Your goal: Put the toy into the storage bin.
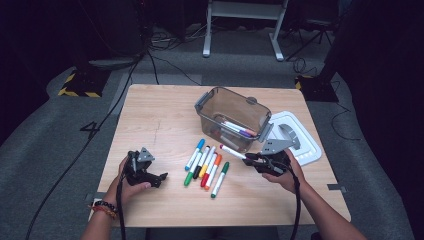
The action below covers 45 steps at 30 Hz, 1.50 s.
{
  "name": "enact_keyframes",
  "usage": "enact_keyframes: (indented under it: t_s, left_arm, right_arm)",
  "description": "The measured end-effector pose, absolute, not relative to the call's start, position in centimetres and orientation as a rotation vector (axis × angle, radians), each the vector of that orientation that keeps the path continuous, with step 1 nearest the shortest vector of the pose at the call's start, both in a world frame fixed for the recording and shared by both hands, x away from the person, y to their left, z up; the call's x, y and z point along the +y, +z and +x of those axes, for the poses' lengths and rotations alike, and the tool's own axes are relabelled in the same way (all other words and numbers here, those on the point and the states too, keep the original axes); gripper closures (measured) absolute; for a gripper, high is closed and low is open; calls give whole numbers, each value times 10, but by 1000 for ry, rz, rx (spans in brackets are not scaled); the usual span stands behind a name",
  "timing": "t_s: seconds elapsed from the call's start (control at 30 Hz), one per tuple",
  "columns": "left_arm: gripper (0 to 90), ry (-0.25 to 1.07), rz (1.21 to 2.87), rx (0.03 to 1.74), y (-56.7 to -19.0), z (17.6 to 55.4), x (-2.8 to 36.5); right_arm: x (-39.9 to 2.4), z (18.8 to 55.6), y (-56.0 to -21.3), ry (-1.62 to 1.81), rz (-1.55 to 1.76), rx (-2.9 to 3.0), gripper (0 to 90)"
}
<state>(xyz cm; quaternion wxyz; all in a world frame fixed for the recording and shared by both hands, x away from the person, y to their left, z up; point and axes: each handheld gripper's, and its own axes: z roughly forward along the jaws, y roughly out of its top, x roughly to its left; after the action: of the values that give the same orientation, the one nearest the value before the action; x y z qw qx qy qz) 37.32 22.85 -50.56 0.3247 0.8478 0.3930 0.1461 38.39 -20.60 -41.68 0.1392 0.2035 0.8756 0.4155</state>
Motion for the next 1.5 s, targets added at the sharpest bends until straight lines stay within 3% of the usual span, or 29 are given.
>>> enact_keyframes:
  t_s: [0.33,0.73,1.07,1.5]
  left_arm:
    - [5,380,2223,1033,-506,373,228]
    - [5,377,2223,1031,-506,373,228]
    - [5,376,2224,1031,-506,373,228]
    - [5,376,2223,1031,-506,373,228]
  right_arm:
    - [-197,399,-363,1219,477,2503,748]
    - [-192,450,-332,1190,510,2474,748]
    - [-181,488,-337,1129,559,2520,747]
    - [-161,523,-371,974,608,2654,747]
